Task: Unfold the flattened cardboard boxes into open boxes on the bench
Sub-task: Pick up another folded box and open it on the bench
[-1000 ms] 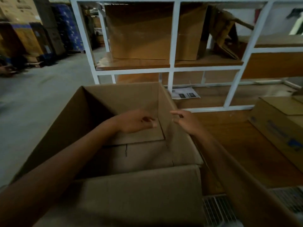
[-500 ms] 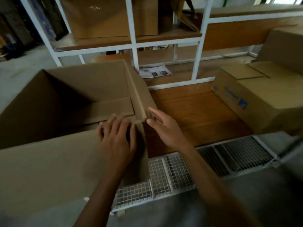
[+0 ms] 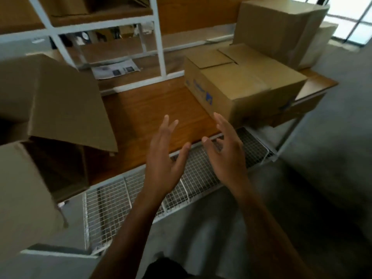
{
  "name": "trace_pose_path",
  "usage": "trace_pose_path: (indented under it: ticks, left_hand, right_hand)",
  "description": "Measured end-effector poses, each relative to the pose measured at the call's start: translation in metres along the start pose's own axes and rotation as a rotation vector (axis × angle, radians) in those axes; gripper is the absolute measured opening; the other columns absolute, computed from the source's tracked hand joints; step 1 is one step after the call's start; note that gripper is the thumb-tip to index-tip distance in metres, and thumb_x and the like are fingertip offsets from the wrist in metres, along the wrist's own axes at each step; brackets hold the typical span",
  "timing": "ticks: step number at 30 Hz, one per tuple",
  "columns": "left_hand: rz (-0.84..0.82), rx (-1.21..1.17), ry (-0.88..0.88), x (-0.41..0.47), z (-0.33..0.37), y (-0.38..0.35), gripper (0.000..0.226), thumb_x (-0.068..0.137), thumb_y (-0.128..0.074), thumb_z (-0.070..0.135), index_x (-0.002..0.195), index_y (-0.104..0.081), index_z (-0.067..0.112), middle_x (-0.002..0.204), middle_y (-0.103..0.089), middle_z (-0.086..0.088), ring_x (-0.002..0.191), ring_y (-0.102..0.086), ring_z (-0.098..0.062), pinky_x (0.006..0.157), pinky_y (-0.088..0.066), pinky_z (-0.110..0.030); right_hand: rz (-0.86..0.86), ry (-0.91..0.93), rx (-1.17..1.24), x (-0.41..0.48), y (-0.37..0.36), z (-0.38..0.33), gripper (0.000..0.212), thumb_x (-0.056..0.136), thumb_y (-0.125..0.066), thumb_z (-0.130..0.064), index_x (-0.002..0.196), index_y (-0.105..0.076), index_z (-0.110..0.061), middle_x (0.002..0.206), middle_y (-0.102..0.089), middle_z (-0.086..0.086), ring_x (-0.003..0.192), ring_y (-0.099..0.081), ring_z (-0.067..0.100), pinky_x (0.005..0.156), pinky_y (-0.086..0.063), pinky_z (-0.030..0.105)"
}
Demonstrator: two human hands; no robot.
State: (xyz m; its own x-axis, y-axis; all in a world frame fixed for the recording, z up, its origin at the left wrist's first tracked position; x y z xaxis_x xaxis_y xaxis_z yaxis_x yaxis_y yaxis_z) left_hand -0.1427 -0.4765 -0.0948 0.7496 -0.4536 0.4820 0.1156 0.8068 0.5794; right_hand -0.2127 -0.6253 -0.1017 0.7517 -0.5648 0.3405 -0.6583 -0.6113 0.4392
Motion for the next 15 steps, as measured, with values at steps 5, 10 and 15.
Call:
trace_pose_path:
  ticks: [5, 10, 15]
  left_hand:
    - [-0.226, -0.027, 0.06, -0.014, -0.003, -0.087, 0.062, 0.094, -0.055, 0.046, 0.149, -0.033, 0.026, 0.161, -0.02, 0.005, 0.146, -0.02, -0.007, 0.112, -0.022, -0.031]
    - [-0.268, -0.016, 0.072, 0.026, -0.005, -0.145, 0.062, 0.094, -0.058, 0.04, 0.149, -0.034, 0.024, 0.16, -0.024, 0.003, 0.146, -0.022, -0.01, 0.112, -0.023, -0.035]
    - [-0.248, 0.004, 0.043, 0.105, 0.002, -0.193, 0.062, 0.094, -0.057, 0.039, 0.149, -0.034, 0.022, 0.158, -0.028, 0.001, 0.146, -0.022, -0.015, 0.117, -0.02, -0.037]
  right_hand:
    - [0.055, -0.176, 0.051, -0.016, 0.04, 0.068, 0.065, 0.09, -0.06, -0.031, 0.149, -0.033, -0.03, 0.15, -0.042, 0.004, 0.136, -0.042, 0.014, 0.105, -0.047, 0.048]
    - [0.084, -0.274, 0.0, 0.009, 0.065, 0.12, 0.067, 0.089, -0.06, -0.035, 0.151, -0.034, -0.028, 0.15, -0.044, 0.007, 0.137, -0.044, 0.016, 0.105, -0.048, 0.048]
    - [0.125, -0.245, -0.039, 0.085, 0.091, 0.157, 0.063, 0.09, -0.061, -0.033, 0.149, -0.039, -0.024, 0.149, -0.045, 0.002, 0.135, -0.045, 0.016, 0.101, -0.051, 0.046]
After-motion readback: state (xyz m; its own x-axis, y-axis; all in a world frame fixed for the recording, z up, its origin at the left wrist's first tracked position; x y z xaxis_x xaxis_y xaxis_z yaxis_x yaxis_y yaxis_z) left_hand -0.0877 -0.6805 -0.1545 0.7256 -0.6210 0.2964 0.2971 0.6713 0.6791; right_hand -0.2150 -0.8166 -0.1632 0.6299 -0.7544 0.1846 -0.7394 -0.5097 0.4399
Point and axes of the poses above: each hand's wrist, its own x-axis towards the middle knuckle, its own y-axis out of the back of the hand, z = x × y, the point moved 3 cm from there along x, towards the middle knuckle
